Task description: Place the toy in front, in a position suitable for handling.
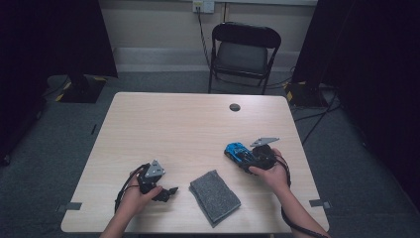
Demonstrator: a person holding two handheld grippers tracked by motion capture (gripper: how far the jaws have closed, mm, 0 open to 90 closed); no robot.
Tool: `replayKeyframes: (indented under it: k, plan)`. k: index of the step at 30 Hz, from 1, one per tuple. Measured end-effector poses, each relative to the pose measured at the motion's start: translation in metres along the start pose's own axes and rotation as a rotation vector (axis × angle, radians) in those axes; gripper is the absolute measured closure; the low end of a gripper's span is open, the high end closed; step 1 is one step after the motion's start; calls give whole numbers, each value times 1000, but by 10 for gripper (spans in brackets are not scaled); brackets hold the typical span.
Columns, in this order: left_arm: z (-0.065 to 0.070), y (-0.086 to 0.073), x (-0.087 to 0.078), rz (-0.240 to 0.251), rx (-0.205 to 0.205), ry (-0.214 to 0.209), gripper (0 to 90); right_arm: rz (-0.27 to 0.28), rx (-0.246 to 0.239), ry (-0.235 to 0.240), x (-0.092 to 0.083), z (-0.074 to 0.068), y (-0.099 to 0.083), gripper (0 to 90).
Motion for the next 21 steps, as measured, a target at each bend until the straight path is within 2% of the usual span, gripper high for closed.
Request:
replayKeyframes:
  k: [5, 6, 10, 11, 15, 19, 21]
  plan:
    - [0, 0, 0, 0, 0, 0, 92, 16, 13, 14, 0, 3, 9, 259]
    - [0, 0, 0, 0, 0, 0, 91, 21, -1, 14, 2, 2, 14, 259]
    - [0, 0, 0, 1, 0, 3, 92, 25, -4, 23, 7, 1, 24, 258]
    - [0, 0, 0, -3, 1, 2, 91, 24, -14, 25, 13, 1, 32, 259]
    - [0, 0, 0, -3, 2, 1, 90, 45, -26, 30, 22, -1, 44, 272]
    - [0, 0, 0, -3, 2, 1, 90, 23, -57, 41, 40, -7, 59, 273]
    - [0, 0, 0, -3, 2, 0, 90, 30, -55, 54, 48, -9, 62, 273]
Point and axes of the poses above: each handheld gripper's, and its own axes: x roughly forward along the jaws, y roughly out of its top, z roughly to its right, the point moved 1 cm from there along x, roughly forward along the jaws, and after that the axes turned 13 degrees about -x, right-handed, at the moved point
